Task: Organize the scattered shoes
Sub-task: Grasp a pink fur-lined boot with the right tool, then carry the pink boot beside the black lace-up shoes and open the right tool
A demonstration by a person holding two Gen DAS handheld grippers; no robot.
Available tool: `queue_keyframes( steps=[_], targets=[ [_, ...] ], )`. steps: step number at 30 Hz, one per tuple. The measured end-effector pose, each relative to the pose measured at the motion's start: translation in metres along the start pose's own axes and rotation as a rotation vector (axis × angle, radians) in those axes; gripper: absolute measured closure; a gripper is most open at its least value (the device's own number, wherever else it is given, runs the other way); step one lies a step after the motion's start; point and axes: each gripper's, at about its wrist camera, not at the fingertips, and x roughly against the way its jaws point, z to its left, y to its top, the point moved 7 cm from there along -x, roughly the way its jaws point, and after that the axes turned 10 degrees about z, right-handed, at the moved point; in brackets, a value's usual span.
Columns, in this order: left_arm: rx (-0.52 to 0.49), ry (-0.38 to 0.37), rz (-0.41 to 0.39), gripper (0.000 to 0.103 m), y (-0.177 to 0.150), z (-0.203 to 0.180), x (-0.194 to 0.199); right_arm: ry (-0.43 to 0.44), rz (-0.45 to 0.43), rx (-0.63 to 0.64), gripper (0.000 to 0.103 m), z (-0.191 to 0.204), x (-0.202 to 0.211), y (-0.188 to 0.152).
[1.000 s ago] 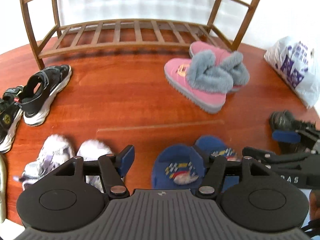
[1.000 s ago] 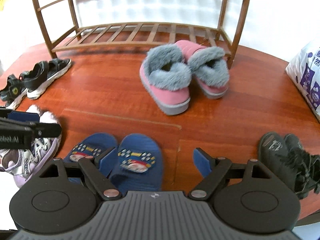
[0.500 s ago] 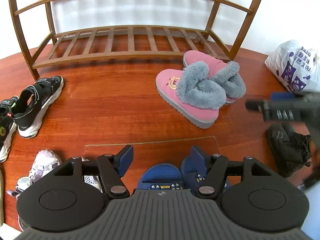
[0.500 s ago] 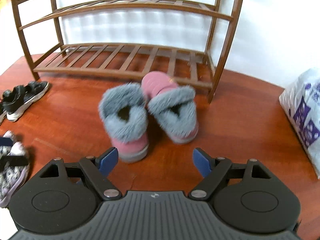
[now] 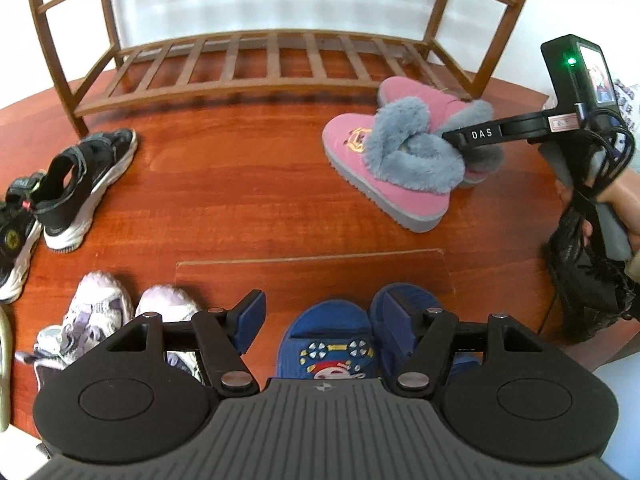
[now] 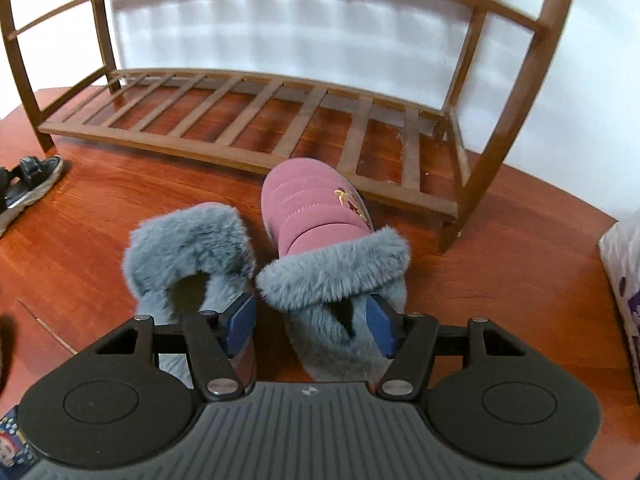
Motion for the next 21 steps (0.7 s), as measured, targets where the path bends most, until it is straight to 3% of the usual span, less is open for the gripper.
queue_keyframes(
  steps=[4, 6, 7, 8, 21],
  targets=[
    [0.030, 0.019, 0.022, 0.035, -0.004, 0.011, -0.004, 0.002, 0.015, -0.003, 0.040, -0.001, -0.021, 0.008],
    [0.041, 0.029, 0.029, 0.035, -0.004, 0.016, -0.005, 0.001, 0.017, -0.005, 0.054, -0.001, -0.029, 0.011],
    [0.044, 0.033, 0.032, 0.035, -0.005, 0.018, -0.006, 0.001, 0.020, -0.009, 0.069, -0.001, -0.030, 0.012],
    [0.048, 0.036, 0.033, 0.035, -0.005, 0.020, -0.006, 0.012, 0.019, -0.018, 0.076, -0.001, -0.031, 0.012],
    [0.027, 0.019, 0.029, 0.035, -0.003, 0.020, -0.005, 0.065, -0.053, -0.145, 0.085, -0.005, 0.020, -0.009]
  ],
)
